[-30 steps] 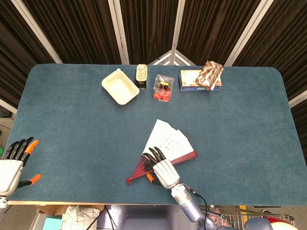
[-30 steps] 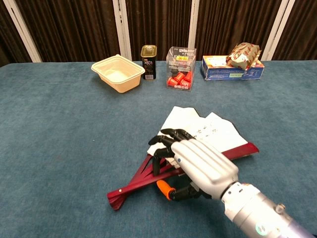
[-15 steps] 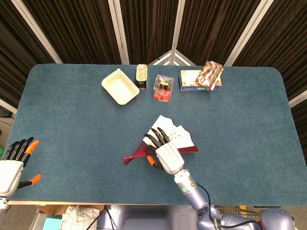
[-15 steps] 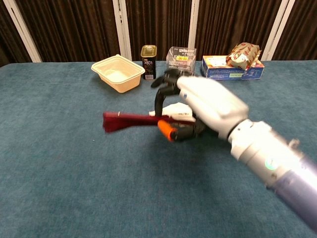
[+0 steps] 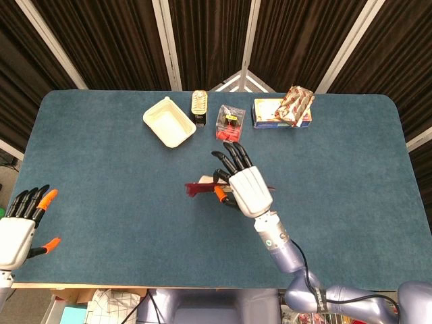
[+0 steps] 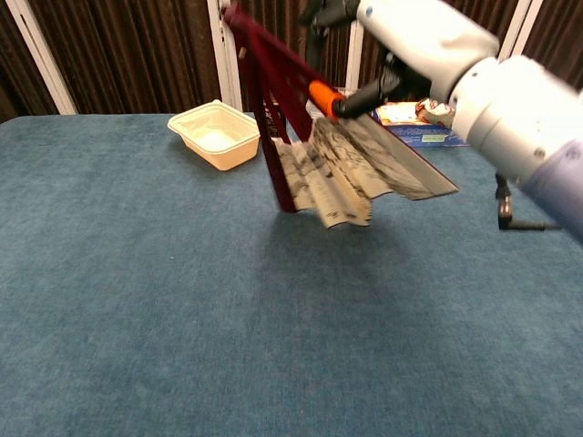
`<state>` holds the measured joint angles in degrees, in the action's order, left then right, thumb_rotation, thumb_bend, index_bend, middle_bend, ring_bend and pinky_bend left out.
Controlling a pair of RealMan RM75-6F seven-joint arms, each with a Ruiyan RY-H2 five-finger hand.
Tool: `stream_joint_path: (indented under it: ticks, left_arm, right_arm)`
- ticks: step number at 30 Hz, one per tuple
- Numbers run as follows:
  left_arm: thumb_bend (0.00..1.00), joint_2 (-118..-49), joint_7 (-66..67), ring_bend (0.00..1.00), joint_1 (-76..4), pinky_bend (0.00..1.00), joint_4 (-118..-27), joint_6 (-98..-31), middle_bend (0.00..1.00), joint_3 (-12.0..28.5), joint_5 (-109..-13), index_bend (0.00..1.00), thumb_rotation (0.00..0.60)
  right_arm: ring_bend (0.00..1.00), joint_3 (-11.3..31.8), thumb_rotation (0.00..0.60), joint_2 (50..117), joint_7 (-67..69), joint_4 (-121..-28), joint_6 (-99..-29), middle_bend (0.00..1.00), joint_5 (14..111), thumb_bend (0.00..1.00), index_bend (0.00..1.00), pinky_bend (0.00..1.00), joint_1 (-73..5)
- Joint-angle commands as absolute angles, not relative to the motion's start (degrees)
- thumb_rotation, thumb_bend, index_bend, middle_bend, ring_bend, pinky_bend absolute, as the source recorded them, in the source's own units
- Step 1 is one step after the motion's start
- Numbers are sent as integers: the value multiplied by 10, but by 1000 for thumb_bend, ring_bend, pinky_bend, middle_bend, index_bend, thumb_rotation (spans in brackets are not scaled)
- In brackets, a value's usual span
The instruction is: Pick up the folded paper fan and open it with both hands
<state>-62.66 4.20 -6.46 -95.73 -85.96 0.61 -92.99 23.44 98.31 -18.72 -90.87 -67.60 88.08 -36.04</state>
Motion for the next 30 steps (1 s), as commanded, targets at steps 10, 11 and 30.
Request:
stream_joint_path:
  ticks: [10,11,30]
  left_arm:
    - [139,-655,139,0,-169,16,-1047,-761,0,78,-896,75,600]
    - [143,-666,151,0,-180,16,-1050,-750,0,84,-891,78,600]
    - [240,-878,264,0,-304,82,-956,-673,46,148,-795,246,600]
  right_arm:
    - [19,272,600,955,-252,-971,-658,214,824,538,660,0,-399]
    - [19,273,600,955,-260,-969,-656,214,821,538,660,0,-404]
    - [19,320,600,992,-335,-943,-671,214,739,562,660,0,-479]
